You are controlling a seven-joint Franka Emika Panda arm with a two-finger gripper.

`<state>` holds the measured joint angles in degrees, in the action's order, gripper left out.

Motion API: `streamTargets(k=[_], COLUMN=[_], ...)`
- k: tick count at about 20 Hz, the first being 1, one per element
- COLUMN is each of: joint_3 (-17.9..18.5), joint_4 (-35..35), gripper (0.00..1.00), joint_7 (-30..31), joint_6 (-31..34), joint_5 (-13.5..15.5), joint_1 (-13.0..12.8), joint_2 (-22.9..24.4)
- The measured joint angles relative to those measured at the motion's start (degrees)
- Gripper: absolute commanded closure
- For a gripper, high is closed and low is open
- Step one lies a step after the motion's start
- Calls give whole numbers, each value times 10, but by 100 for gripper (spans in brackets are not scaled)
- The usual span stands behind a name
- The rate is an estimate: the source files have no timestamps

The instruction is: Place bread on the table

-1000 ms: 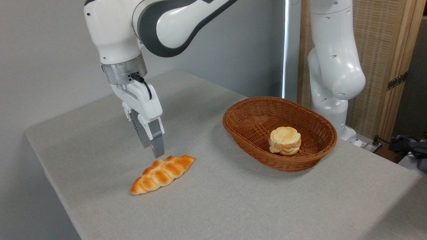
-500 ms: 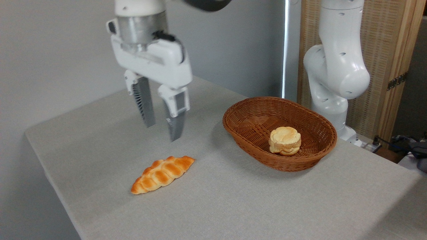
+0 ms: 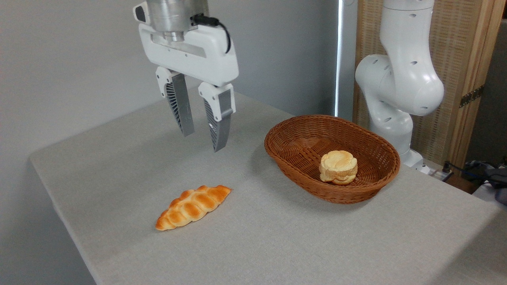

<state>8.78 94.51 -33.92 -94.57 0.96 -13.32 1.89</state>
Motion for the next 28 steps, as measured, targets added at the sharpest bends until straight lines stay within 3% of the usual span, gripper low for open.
streamTargets(k=[3, 6, 11, 28], joint_3=[-22, -47, -38, -38], joint_4=[-1, -4, -16, -40], gripper=[0, 0, 0, 0], joint_7=[1, 1, 1, 1], joint_6=[0, 0, 0, 11], joint_5=[0, 0, 0, 0], joint_1=[6, 33, 51, 53], joint_2=[-15, -22, -19, -17])
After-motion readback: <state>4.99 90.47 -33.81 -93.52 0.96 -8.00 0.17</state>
